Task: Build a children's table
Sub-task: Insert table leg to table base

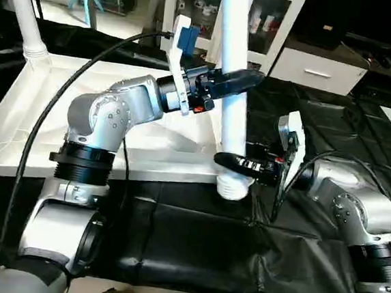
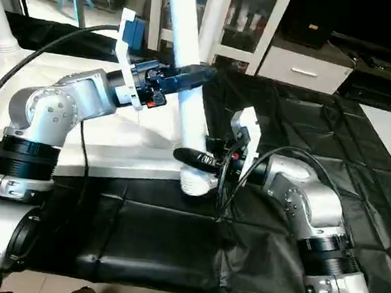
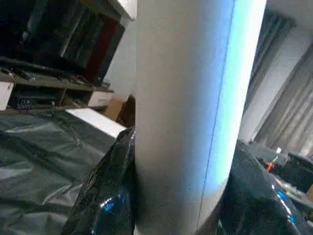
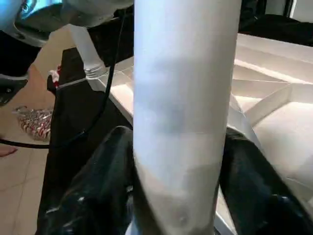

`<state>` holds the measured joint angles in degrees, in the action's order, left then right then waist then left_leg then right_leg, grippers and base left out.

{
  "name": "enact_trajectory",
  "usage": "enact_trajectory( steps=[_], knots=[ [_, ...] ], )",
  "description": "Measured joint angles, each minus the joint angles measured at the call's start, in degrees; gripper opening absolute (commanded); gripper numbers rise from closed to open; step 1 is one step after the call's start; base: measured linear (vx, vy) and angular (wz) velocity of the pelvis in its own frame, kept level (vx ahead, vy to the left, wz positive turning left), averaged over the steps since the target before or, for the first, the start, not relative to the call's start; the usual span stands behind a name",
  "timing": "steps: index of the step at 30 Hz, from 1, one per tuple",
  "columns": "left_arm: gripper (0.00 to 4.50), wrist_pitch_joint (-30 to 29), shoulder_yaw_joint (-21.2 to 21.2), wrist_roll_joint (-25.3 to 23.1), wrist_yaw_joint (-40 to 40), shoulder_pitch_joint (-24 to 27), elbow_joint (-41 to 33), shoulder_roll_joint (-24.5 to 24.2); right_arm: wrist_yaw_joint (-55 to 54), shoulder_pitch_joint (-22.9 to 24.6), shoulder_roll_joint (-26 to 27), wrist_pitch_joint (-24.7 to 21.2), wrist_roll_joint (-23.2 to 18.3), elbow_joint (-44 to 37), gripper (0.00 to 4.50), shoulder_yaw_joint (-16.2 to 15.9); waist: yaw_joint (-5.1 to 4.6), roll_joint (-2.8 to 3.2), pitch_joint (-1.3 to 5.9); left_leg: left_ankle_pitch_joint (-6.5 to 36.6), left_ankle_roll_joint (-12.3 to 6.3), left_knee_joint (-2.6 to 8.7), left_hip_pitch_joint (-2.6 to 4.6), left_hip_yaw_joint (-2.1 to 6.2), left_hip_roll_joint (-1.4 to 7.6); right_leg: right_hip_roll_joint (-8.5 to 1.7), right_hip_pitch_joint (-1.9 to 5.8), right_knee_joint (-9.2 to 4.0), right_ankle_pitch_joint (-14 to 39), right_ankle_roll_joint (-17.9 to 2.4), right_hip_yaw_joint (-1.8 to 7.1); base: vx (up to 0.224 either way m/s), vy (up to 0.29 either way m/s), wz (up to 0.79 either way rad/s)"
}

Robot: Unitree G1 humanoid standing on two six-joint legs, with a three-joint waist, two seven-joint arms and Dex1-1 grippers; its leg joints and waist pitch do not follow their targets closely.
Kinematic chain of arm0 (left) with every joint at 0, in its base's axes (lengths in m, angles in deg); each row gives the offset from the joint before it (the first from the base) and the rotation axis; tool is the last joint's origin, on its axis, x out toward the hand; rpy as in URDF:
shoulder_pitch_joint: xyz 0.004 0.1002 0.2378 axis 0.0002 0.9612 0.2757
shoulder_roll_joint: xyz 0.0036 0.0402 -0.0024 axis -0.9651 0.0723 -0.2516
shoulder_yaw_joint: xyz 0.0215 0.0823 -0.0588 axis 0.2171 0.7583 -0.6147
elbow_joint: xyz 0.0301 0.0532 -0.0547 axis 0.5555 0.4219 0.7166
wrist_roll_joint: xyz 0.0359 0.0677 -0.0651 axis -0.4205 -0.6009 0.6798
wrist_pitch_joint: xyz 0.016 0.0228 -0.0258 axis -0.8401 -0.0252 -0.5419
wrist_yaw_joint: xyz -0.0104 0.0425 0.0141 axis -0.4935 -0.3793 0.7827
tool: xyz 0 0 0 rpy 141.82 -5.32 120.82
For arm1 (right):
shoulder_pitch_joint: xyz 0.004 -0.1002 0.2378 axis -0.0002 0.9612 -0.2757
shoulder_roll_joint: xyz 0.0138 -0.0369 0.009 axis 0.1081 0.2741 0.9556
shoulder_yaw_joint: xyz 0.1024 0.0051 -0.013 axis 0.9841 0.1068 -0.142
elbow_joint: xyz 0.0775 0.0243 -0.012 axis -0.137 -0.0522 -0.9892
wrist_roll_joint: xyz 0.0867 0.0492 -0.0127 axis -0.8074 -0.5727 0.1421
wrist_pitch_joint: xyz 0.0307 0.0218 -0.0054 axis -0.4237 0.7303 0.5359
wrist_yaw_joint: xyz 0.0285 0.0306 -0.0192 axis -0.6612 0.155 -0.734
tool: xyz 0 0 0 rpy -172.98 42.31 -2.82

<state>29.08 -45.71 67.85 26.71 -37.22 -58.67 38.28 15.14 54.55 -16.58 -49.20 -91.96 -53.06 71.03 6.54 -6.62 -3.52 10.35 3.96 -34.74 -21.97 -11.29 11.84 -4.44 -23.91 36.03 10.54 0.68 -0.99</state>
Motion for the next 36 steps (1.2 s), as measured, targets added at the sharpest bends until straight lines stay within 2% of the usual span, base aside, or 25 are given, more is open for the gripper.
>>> enact_trajectory(
  steps=[4,8,9,10,12,14,19,30,31,34,36],
  knots=[
    [1.77,0.1,3.6,-2.0,1.5,0.2,-0.3,-1.1,1.9,-1.3,-0.7,-0.7,-0.2,0.0,3.18,-0.3,0.18,-0.03,0.00,0.0,0.00,-0.01,-0.01,-0.01,0.00,0.00,0.01,0.01,0.0,0.0,-0.01,0.000,0.000,0.00],
    [1.77,0.5,4.3,-2.7,2.2,0.2,-1.3,-1.3,3.3,-1.9,-1.2,-1.8,-0.2,0.0,3.49,-0.4,0.08,-0.10,0.02,0.0,0.00,-0.05,0.00,-0.01,0.00,0.00,0.02,0.06,0.0,0.0,0.00,0.000,0.000,0.00],
    [1.77,0.6,4.7,-2.9,2.2,0.2,-1.3,-1.3,3.4,-2.0,-1.5,-1.8,0.0,0.0,3.49,-1.0,0.08,-0.11,0.02,0.0,0.00,-0.05,0.00,-0.01,0.00,0.00,0.01,0.08,0.0,0.0,-0.01,0.000,0.000,0.00],
    [1.77,1.0,5.2,-3.3,2.3,0.2,-1.3,-1.3,3.5,-2.0,-2.2,-1.9,1.2,0.1,3.76,-2.0,0.09,-0.14,0.01,0.0,0.02,-0.06,0.00,-0.01,0.00,0.00,0.01,0.09,0.0,0.0,-0.01,0.000,0.000,0.00],
    [1.77,1.6,5.7,-3.8,2.7,0.2,-1.3,-1.4,3.4,-2.1,-3.0,-2.2,2.8,0.7,3.81,-3.5,0.08,-0.22,0.02,0.0,0.03,-0.06,0.00,-0.01,0.00,0.00,0.02,0.10,0.0,0.0,-0.01,0.000,0.000,0.00],
    [1.77,2.0,6.1,-3.9,3.4,0.2,-1.4,-1.6,3.4,-2.1,-3.3,-2.8,4.3,1.9,3.81,-4.2,0.05,-0.34,0.00,-0.1,0.03,-0.07,-0.01,-0.01,0.00,0.00,0.01,0.11,0.0,0.0,-0.01,0.000,0.000,0.00],
    [1.77,2.3,7.2,-4.4,4.4,0.1,-2.6,-2.0,3.8,-2.1,-3.2,-5.2,4.2,2.2,3.81,-4.7,0.09,-0.41,0.01,-0.1,0.03,-0.07,-0.01,-0.01,0.00,0.00,0.00,0.11,0.0,0.0,-0.02,0.000,0.000,0.00],
    [1.77,2.3,9.1,-5.0,6.7,0.1,-4.6,-2.6,5.2,-2.1,-2.5,-5.7,4.0,2.2,3.81,-5.1,0.09,-0.47,0.02,-0.1,0.03,-0.09,-0.01,0.00,0.00,-0.01,0.01,0.12,0.0,0.0,-0.02,0.000,0.000,0.00],
    [1.77,2.3,9.1,-5.0,6.8,0.1,-4.6,-2.6,5.4,-2.1,-2.3,-5.7,4.0,2.2,3.53,-5.3,0.08,-0.48,0.02,-0.1,0.02,-0.09,0.00,0.00,0.00,-0.01,0.01,0.13,0.0,0.0,-0.02,0.000,0.000,0.00],
    [1.77,2.3,9.1,-5.1,6.9,0.1,-4.6,-2.7,5.5,-2.1,-2.0,-5.7,4.1,2.3,3.43,-5.7,0.09,-0.49,0.02,-0.1,0.03,-0.10,-0.01,0.00,0.00,-0.01,0.01,0.13,-0.1,0.0,-0.02,0.000,0.000,0.00],
    [1.77,2.3,9.1,-5.3,7.1,0.1,-4.6,-2.8,5.7,-2.2,-1.9,-5.7,4.1,2.3,3.20,-5.7,0.10,-0.50,0.02,-0.1,0.02,-0.10,-0.01,0.00,0.00,-0.01,0.01,0.13,-0.1,0.0,-0.02,0.000,0.000,0.00]
  ],
)
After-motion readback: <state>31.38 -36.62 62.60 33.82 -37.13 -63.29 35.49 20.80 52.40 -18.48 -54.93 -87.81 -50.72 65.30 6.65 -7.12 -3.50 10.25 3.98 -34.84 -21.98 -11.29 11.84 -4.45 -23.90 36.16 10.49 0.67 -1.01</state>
